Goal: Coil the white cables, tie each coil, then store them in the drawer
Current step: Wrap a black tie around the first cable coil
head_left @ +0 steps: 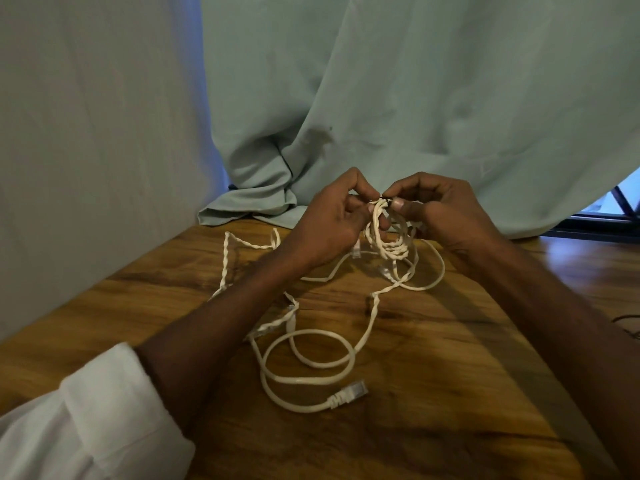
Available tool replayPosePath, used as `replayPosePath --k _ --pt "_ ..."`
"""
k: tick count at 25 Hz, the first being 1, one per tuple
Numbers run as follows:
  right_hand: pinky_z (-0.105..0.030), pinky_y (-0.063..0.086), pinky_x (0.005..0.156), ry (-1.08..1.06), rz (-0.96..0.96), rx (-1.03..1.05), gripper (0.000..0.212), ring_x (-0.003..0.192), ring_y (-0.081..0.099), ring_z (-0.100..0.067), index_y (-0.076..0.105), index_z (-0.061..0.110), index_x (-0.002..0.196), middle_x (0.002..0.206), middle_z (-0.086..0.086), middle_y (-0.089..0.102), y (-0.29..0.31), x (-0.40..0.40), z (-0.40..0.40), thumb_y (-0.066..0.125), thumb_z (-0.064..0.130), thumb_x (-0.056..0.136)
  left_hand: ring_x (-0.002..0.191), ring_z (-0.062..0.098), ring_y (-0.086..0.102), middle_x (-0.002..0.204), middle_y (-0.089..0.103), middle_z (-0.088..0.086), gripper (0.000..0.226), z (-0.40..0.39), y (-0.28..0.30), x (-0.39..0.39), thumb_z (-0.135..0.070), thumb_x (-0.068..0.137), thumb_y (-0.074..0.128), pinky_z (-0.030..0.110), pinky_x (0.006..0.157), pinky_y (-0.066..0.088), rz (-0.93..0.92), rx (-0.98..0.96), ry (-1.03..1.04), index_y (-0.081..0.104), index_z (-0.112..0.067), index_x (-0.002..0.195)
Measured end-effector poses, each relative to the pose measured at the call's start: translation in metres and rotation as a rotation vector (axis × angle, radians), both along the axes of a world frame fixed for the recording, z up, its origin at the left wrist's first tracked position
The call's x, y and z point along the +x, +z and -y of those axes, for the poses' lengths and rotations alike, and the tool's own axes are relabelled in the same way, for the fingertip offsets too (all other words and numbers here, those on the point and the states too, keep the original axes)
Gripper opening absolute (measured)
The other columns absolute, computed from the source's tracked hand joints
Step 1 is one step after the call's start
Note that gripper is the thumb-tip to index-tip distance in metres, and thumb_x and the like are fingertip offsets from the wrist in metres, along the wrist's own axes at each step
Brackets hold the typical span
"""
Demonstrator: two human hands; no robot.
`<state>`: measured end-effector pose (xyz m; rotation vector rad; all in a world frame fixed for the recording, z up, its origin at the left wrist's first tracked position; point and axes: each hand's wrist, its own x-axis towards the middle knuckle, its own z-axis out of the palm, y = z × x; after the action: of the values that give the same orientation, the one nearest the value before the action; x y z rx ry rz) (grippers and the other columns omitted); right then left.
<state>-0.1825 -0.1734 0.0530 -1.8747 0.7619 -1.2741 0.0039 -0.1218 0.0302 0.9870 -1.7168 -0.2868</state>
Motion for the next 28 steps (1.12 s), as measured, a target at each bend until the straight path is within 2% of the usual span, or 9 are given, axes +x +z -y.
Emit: replayPosePath --k 2,5,10,15,18,20,22,26,28 --pt "-0.038 0.062 0.076 0.009 0.007 0.009 0.014 0.087 0.076 -0.023 0.078 0.01 0.097 0.093 -0.008 0.079 -0.001 0.0 0.001 0.072 -0.001 0.091 0.079 0.009 0.075 0.088 0.077 0.0 0.01 -0.001 0.0 0.003 -0.01 0.103 0.061 0.03 0.068 0.06 0.149 -0.09 0.079 0.057 -0.005 0.112" --pt "-0.036 0.063 0.078 0.019 0.012 0.024 0.013 0.083 0.076 -0.019 0.078 0.008 0.098 0.091 -0.009 0.08 -0.002 0.001 0.001 0.073 -0.002 0.09 0.075 0.008 0.072 0.086 0.075 -0.002 0.009 0.0 0.003 0.01 -0.012 0.103 0.061 0.039 0.064 0.057 0.307 -0.176 0.127 0.059 -0.008 0.11" --pt "-0.027 0.06 0.068 0.026 -0.008 0.031 0.014 0.082 0.075 -0.013 0.078 0.016 0.097 0.093 -0.004 0.08 -0.003 0.003 -0.001 0.073 0.004 0.092 0.071 0.013 0.07 0.085 0.072 -0.002 0.009 0.0 0.007 0.013 -0.021 0.104 0.058 0.046 0.064 0.056 0.414 -0.248 0.175 0.057 -0.013 0.109" --pt "-0.041 0.06 0.075 0.013 0.023 0.047 0.012 0.084 0.073 -0.022 0.077 0.014 0.099 0.099 -0.014 0.078 -0.003 0.005 0.0 0.074 0.005 0.092 0.064 0.012 0.064 0.079 0.068 -0.003 0.011 0.001 0.01 0.015 -0.026 0.107 0.052 0.043 0.062 0.053 0.522 -0.32 0.274 0.055 -0.016 0.111" --pt "-0.037 0.06 0.07 0.03 0.016 0.041 0.012 0.082 0.073 -0.02 0.077 0.012 0.101 0.095 -0.011 0.079 -0.003 0.004 0.0 0.073 0.004 0.092 0.063 0.011 0.066 0.076 0.069 -0.004 0.014 0.002 0.008 0.014 -0.03 0.108 0.052 0.039 0.063 0.056 0.52 -0.351 0.323 0.056 -0.017 0.112" --pt "-0.029 0.057 0.064 0.051 0.012 0.024 0.012 0.08 0.072 -0.017 0.076 0.012 0.1 0.091 -0.007 0.078 -0.003 0.004 -0.001 0.073 0.003 0.092 0.065 0.008 0.069 0.077 0.07 -0.005 0.014 0.002 0.008 0.013 -0.028 0.107 0.055 0.027 0.062 0.057 0.443 -0.349 0.31 0.059 -0.016 0.111" --pt "-0.027 0.056 0.065 0.054 0.019 -0.002 0.012 0.08 0.072 -0.016 0.076 0.014 0.097 0.088 -0.005 0.078 -0.004 0.005 -0.001 0.074 0.003 0.091 0.066 0.005 0.069 0.077 0.07 -0.006 0.012 0.002 0.008 0.013 -0.024 0.107 0.056 0.014 0.06 0.05 0.36 -0.311 0.277 0.061 -0.014 0.11" --pt "-0.034 0.06 0.074 0.001 -0.047 -0.13 0.012 0.082 0.074 -0.015 0.077 0.016 0.096 0.089 -0.004 0.078 -0.005 0.005 0.001 0.078 0.007 0.09 0.066 0.002 0.063 0.074 0.064 -0.008 0.013 0.009 0.003 0.015 -0.023 0.109 0.049 0.018 0.059 0.043 0.345 -0.205 0.253 0.056 -0.011 0.107" --pt "-0.042 0.062 0.083 -0.029 -0.148 -0.203 0.015 0.085 0.076 -0.016 0.077 0.018 0.1 0.089 -0.001 0.078 -0.008 0.009 0.0 0.081 0.012 0.088 0.067 -0.001 0.057 0.076 0.058 -0.011 0.016 0.011 0.0 0.015 -0.02 0.11 0.047 0.014 0.059 0.038 0.335 -0.134 0.249 0.056 -0.008 0.108"
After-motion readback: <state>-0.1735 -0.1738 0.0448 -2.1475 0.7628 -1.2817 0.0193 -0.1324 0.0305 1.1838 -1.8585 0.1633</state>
